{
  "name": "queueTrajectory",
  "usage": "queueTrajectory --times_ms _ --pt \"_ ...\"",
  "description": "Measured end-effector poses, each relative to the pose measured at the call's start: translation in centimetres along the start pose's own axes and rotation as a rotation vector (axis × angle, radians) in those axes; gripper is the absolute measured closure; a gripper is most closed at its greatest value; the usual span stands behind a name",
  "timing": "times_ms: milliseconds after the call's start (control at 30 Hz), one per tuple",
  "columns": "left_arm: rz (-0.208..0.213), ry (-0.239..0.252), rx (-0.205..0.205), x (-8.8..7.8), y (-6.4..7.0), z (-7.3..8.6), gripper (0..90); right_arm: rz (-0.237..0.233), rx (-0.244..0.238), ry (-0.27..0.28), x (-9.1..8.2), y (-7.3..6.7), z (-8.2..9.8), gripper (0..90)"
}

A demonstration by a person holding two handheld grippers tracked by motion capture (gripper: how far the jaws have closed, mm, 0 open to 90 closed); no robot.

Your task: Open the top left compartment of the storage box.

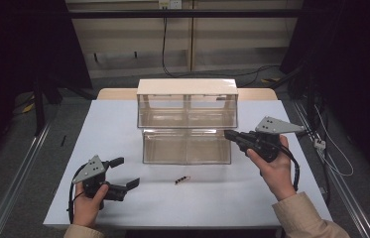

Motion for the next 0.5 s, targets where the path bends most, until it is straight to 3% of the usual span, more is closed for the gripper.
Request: queueTrajectory --times_ms 467,500 --pt "0.003 0.000 -0.003 0.04 0.00 0.00 3.3 -0.004 -0.023 0.002 0.04 -0.43 -0.07 90.0" --pt "0.004 0.000 -0.002 0.04 -0.01 0.00 3.3 -0.005 -0.026 0.028 -0.05 -0.63 -0.24 90.0"
Point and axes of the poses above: each handheld gripper's, and its own axes: x roughly forward along the jaws, z roughly out of its underside, y roughly to its right, the point moved 2 cm from there along x, roughly forward along the jaws, and after that the axes turned 6 degrees about x, right-handed, at the moved point
